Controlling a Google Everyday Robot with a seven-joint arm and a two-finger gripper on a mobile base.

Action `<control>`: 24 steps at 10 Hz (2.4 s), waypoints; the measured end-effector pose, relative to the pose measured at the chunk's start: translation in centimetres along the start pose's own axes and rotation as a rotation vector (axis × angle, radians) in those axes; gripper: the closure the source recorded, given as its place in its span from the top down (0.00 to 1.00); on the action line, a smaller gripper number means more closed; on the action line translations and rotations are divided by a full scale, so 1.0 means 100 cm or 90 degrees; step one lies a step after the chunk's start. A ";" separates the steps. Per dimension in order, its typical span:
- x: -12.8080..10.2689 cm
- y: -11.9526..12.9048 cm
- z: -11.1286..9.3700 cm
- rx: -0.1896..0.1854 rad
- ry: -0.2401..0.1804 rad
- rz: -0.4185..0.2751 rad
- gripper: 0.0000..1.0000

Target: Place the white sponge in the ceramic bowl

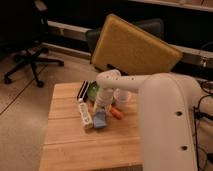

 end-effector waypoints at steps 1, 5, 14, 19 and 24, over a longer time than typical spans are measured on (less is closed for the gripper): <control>-0.002 0.009 -0.017 0.013 -0.011 -0.015 0.00; -0.029 0.016 -0.088 0.113 -0.099 -0.057 0.00; -0.153 -0.013 -0.089 0.122 -0.163 -0.118 0.00; -0.159 -0.010 -0.090 0.122 -0.165 -0.132 0.26; -0.159 -0.011 -0.089 0.122 -0.165 -0.131 0.75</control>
